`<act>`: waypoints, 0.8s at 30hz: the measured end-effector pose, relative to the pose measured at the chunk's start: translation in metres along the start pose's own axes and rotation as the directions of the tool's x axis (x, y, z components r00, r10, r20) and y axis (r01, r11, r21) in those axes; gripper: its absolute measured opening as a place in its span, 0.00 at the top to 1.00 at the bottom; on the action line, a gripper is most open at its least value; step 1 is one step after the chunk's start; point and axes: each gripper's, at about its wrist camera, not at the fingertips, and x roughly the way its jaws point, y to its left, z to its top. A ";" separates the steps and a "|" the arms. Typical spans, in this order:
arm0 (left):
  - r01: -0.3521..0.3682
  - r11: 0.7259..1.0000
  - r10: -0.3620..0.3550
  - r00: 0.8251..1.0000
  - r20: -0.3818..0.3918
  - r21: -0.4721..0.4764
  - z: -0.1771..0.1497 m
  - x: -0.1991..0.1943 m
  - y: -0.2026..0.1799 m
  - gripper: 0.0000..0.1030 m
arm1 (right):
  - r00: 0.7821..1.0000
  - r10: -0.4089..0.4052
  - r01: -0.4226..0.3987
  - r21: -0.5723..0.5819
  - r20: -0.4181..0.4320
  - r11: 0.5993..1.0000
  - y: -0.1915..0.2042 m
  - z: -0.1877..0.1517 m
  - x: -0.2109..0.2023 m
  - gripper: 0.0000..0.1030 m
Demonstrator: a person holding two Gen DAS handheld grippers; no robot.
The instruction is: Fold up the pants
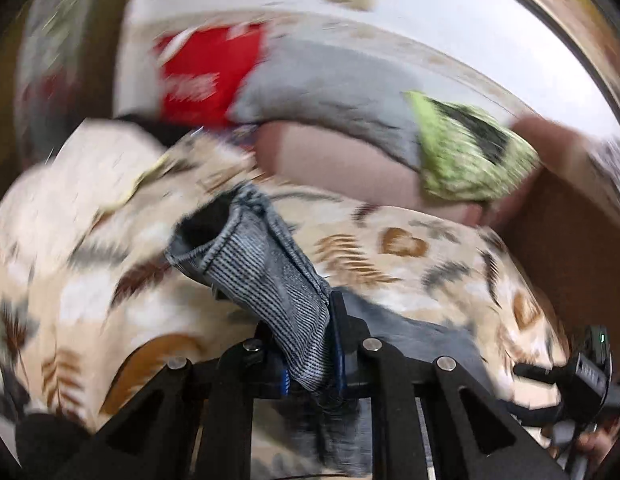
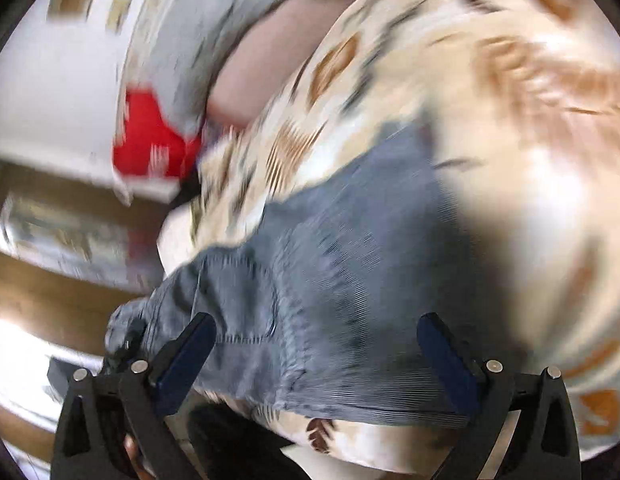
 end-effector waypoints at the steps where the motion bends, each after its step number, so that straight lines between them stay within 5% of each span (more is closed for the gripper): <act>1: 0.019 0.998 -0.020 1.000 0.007 0.066 0.000 -0.002 -0.025 0.85 | 0.999 0.016 -0.017 0.019 0.034 1.000 -0.009 0.002 -0.013 0.01; 5: 0.098 0.972 -0.091 0.995 -0.043 0.213 -0.014 0.007 -0.096 0.85 | 0.989 0.055 -0.065 0.063 0.140 0.996 -0.035 0.004 -0.049 0.01; 8: 0.166 0.934 -0.122 0.980 -0.156 0.316 -0.044 0.033 -0.144 0.83 | 0.983 0.064 -0.081 0.093 0.172 0.992 -0.048 0.009 -0.060 0.01; 9: 0.195 0.919 -0.123 0.967 -0.222 0.342 -0.058 0.048 -0.157 0.82 | 0.983 0.069 -0.089 0.112 0.170 0.990 -0.055 0.009 -0.061 0.01; 11: 0.257 0.903 -0.109 0.912 -0.396 0.344 -0.089 0.083 -0.172 0.81 | 0.984 0.065 -0.088 0.133 0.166 0.987 -0.062 0.007 -0.059 0.01; 12: 0.303 0.885 -0.099 0.865 -0.492 0.354 -0.106 0.098 -0.178 0.81 | 0.984 0.062 -0.086 0.146 0.165 0.986 -0.066 0.007 -0.059 0.01; 15: 0.335 0.870 -0.148 0.877 -0.458 0.361 -0.107 0.084 -0.176 0.68 | 0.987 0.044 -0.069 0.161 0.156 0.984 -0.074 0.008 -0.061 0.01; 16: 0.381 0.862 -0.198 0.860 -0.470 0.333 -0.096 0.074 -0.170 0.54 | 0.987 0.042 -0.067 0.161 0.157 0.985 -0.075 0.009 -0.059 0.01; 18: 0.404 0.870 -0.255 0.859 -0.444 0.283 -0.080 0.056 -0.154 0.38 | 0.987 0.037 -0.061 0.150 0.159 0.987 -0.072 0.009 -0.058 0.01; 21: 0.384 0.901 -0.305 0.892 -0.332 0.203 -0.053 0.025 -0.116 0.31 | 0.986 0.057 -0.074 0.101 0.157 0.992 -0.059 0.008 -0.059 0.01; 24: 0.285 0.948 -0.245 0.937 -0.248 0.139 -0.041 0.015 -0.069 0.26 | 0.981 0.149 -0.154 0.028 0.128 0.988 -0.026 0.003 -0.058 0.01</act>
